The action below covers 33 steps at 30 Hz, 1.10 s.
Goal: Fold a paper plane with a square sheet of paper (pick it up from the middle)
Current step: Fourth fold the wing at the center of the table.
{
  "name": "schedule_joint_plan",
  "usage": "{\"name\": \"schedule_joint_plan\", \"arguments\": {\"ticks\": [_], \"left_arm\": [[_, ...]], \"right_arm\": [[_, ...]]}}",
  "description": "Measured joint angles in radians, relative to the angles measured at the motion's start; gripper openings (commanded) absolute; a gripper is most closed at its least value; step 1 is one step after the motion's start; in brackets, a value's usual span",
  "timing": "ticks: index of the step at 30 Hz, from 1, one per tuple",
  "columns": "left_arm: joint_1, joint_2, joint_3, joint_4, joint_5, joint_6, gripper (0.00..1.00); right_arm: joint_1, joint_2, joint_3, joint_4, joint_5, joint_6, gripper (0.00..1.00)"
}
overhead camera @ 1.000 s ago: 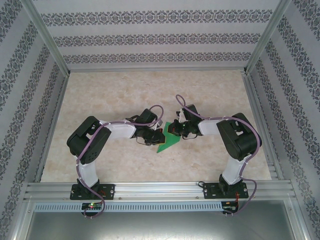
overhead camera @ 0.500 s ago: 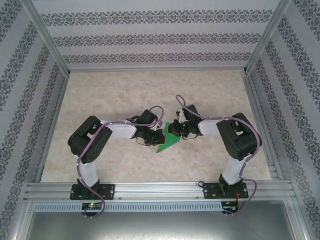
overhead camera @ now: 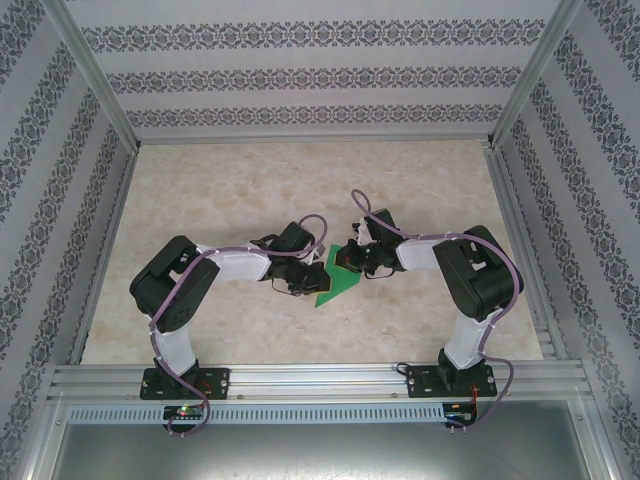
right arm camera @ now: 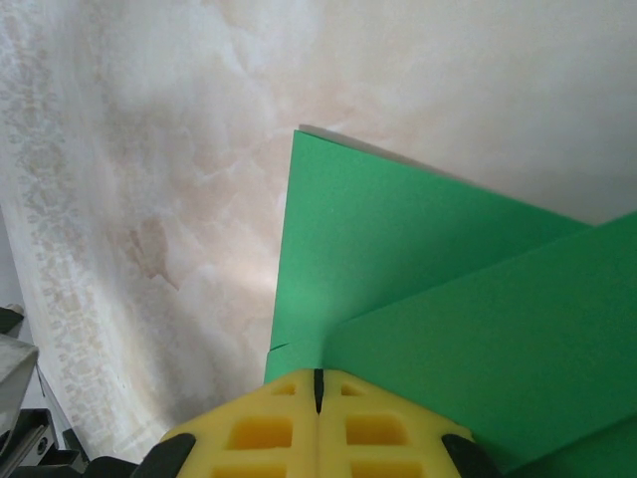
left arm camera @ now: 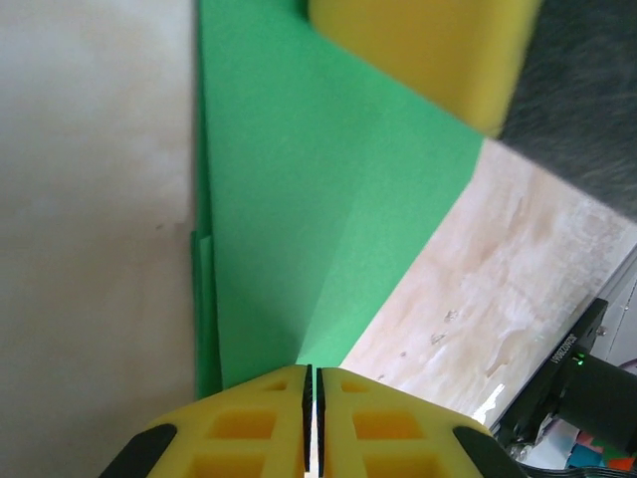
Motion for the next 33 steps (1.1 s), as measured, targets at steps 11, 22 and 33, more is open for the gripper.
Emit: {"name": "schedule_joint_plan", "arguments": {"ticks": [11, 22, 33], "left_arm": [[0.0, -0.002, -0.029, 0.013, -0.003, -0.016, 0.14], [-0.005, -0.054, -0.063, -0.005, -0.023, -0.019, 0.14], [-0.006, -0.081, -0.104, -0.027, -0.018, -0.019, 0.14]], "right_arm": [[0.0, 0.01, 0.006, -0.001, -0.013, 0.0, 0.0], [0.0, 0.013, 0.013, -0.007, -0.02, 0.0, 0.0], [0.0, 0.021, 0.027, -0.026, -0.021, 0.0, 0.0]]}}
